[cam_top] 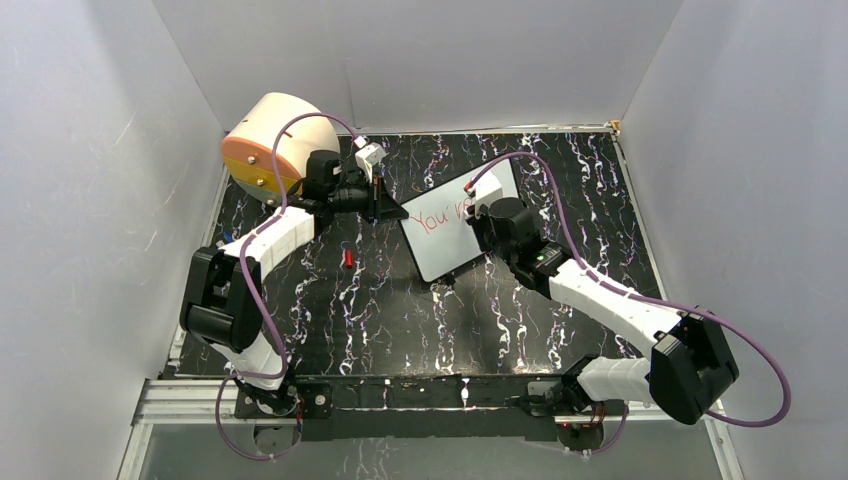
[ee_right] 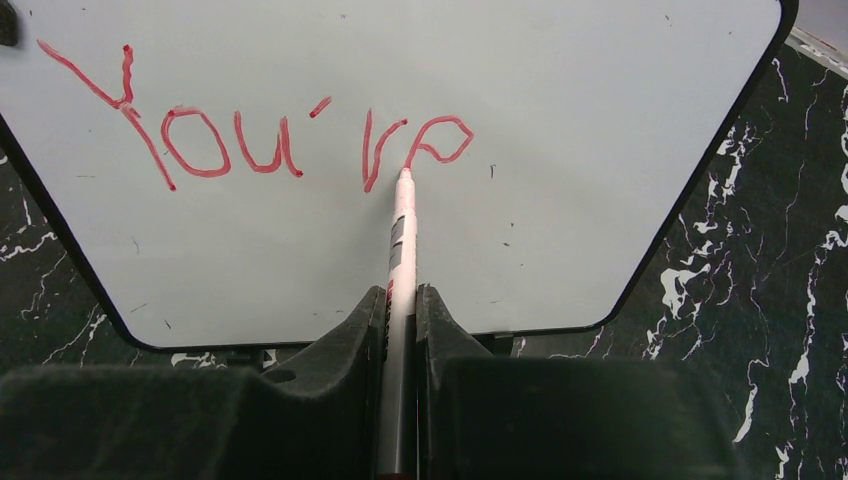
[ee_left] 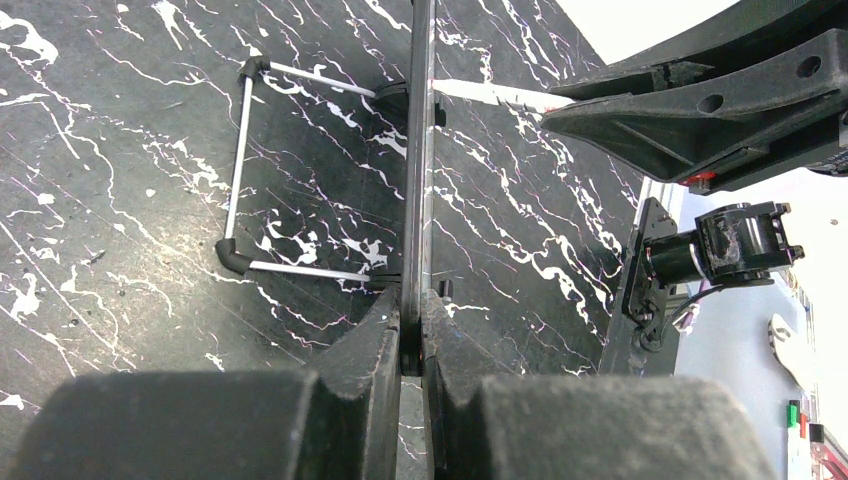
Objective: Write a sentence on the whiteboard
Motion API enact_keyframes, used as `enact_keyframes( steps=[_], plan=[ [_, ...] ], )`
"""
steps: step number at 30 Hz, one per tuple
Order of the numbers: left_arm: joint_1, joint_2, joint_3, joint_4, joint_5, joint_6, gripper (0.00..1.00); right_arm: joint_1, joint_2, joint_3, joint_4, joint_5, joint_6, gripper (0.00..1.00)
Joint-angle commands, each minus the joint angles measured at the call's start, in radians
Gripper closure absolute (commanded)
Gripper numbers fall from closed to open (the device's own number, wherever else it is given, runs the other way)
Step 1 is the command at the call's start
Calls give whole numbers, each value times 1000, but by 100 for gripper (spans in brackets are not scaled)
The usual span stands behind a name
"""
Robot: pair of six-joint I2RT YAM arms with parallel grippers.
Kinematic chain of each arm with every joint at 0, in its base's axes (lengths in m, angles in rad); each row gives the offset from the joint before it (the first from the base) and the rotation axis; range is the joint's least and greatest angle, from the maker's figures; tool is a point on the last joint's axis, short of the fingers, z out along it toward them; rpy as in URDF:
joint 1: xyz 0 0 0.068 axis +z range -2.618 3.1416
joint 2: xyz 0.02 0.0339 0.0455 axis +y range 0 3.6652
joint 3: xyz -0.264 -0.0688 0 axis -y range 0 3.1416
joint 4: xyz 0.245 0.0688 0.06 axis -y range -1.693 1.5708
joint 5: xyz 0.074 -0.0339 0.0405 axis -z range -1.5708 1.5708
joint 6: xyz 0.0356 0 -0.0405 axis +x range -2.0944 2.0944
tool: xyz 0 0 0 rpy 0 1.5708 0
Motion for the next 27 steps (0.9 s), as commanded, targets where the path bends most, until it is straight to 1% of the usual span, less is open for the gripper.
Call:
enact_keyframes(
  steps=[1,19,27],
  plan=[
    [-3,0,18,-44,-28,47,100,-2,-6,6,15,31,2,100],
    [-3,-2,20,-53,-27,53,100,-3,8,4,41,95,-8,100],
    [-3,0,19,-47,-34,51,100,-3,-10,-7,63,111,-10,100]
  ],
)
